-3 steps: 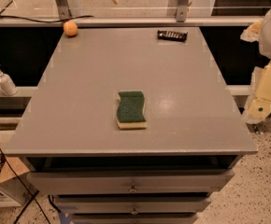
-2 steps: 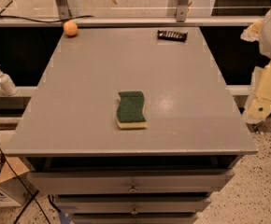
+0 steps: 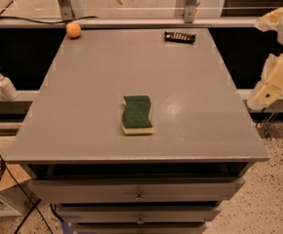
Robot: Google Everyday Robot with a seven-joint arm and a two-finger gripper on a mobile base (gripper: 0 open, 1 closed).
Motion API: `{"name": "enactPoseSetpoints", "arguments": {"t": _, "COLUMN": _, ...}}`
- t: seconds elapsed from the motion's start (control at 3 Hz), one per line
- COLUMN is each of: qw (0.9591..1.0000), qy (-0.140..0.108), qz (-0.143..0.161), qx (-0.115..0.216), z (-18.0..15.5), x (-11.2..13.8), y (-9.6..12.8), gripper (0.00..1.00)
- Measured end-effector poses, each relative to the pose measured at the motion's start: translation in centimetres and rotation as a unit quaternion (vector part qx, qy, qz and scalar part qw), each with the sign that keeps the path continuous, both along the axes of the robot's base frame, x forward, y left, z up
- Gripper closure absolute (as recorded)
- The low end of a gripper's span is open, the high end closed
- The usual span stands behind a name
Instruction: Move rxbar chocolate near orange
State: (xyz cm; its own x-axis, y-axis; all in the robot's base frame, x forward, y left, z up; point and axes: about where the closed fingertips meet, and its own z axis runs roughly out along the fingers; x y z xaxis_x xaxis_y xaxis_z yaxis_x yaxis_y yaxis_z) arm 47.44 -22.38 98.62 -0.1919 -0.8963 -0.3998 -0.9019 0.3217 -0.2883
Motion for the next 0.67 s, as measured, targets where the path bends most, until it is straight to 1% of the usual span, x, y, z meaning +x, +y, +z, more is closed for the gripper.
{"name": "enactPoseSetpoints", "arguments": {"t": 0.33, "qw": 0.9965, "qy": -0.021, "qz": 0.023, "qx": 0.077, "z": 0.0, "x": 3.8, "y": 0.8, "gripper": 0.00}}
{"name": "enactPoseSetpoints", "arguments": {"t": 0.67, "qw": 0.9891, "qy": -0.040, "qz": 0.025, "qx": 0.139, "z": -0.2, "x": 8.8, "y": 1.1, "gripper": 0.00}}
